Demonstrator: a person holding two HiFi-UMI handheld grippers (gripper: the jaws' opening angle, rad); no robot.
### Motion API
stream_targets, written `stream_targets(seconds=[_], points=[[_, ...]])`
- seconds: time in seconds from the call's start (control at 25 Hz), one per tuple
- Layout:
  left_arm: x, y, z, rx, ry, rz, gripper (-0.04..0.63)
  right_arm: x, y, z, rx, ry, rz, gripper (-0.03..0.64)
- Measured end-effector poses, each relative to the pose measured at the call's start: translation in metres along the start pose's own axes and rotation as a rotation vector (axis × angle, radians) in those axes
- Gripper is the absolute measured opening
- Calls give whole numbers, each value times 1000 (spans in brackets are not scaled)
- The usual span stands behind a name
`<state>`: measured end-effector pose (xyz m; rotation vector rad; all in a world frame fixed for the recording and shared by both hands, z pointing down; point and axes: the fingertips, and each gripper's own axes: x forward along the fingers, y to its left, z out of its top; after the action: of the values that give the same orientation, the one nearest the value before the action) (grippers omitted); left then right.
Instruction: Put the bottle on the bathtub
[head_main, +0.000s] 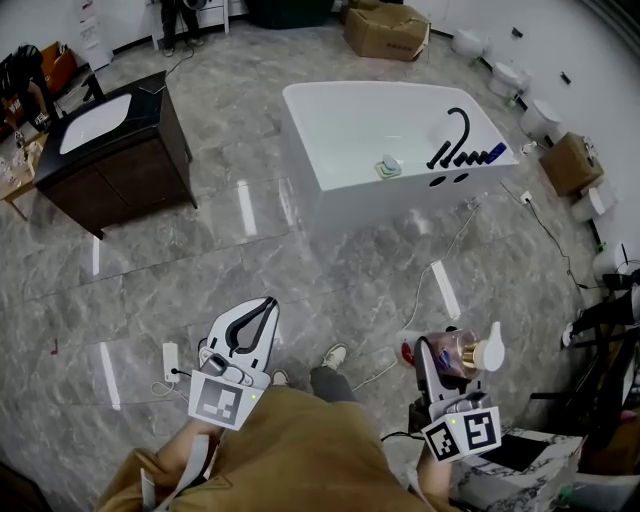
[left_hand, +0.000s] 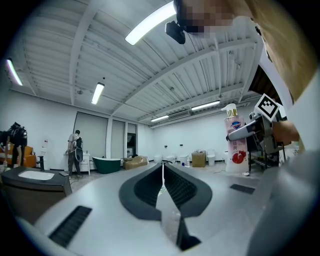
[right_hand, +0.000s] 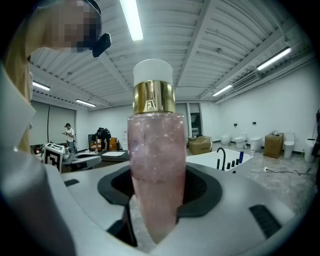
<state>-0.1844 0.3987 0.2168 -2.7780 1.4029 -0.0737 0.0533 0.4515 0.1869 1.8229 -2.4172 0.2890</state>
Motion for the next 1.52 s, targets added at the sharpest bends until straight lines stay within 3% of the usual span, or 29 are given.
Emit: stream_targets(seconds=[0.4,1.08,1.32,1.52], points=[[66,12,-1,43,14,42,15,63,-54,3,20,-12,52,232],[284,3,14,33,46,115,15,221,-217,47,18,4,196,232],[308,10,17,47,67,170,15,251,-232,51,42,3,260,232],[327,18,18,47,79,171,15,268,-237,53,37,19,274,232]])
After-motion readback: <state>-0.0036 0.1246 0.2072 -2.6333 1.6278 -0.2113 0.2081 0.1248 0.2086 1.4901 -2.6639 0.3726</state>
